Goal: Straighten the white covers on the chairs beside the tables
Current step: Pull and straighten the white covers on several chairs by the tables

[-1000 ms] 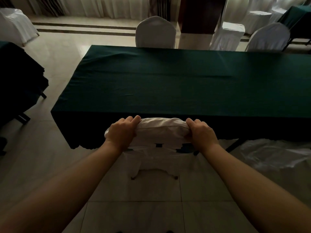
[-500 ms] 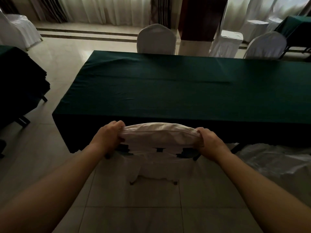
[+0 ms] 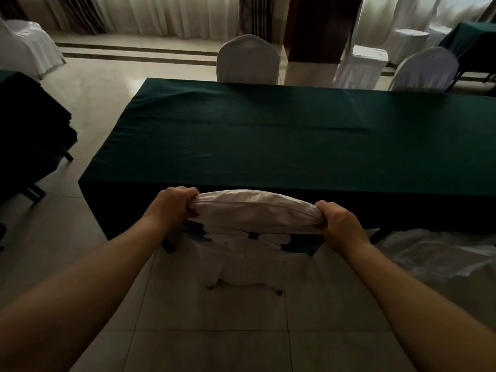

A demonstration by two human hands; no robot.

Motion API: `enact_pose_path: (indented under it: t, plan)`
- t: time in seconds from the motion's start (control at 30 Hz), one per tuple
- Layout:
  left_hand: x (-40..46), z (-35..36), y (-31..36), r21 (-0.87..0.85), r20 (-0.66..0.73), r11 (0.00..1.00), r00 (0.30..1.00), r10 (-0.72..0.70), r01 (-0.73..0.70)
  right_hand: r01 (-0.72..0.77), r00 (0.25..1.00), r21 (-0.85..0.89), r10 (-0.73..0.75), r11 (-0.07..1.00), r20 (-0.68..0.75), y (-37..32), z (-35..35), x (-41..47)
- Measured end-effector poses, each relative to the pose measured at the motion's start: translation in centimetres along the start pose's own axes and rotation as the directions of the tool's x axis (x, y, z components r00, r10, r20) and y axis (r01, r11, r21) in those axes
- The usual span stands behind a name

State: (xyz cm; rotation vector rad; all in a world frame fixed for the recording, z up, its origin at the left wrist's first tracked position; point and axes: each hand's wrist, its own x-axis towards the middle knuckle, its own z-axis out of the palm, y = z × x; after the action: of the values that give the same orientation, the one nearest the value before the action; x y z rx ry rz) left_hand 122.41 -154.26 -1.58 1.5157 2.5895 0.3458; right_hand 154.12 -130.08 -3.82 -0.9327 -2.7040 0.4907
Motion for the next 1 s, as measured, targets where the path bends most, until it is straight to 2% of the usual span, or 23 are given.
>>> enact_pose_path:
  t: [0.1,0.23,0.4,0.8,1.0]
  plan:
    - [0.2,0.4,0.6,0.016,-0.001,0.999,0.999,0.032,-0.032,-0.005,1.0,-0.018,0.005,1.0,-0.003,1.1,-0.5,0.2]
    - [-0.2,1.4,1.7,-0.028,-0.04,0.999,0.999,0.024,-0.026,-0.038,0.997,-0.056,0.041,0.998,0.064,2.7,-1.9,1.0]
    - [-0.3,1.3,1.8,-0.05,-0.041,0.998,0.999,0.034,-0.036,-0.029,0.998,-0.048,0.032,0.998,0.058,3.0,-1.7,0.9]
    - [-1.1,0.5,-1.6,-0.093,-0.103,0.995,0.994,-0.037,0.028,-0.014,0.997,-0.035,0.017,0.999,0.081,-0.1,-0.7,2.0]
    - [-1.2,0.9,-2.0,-0.095,-0.09,0.995,0.995,-0.04,0.031,-0.017,0.99,-0.07,0.027,0.997,0.142,-0.5,-0.6,2.0]
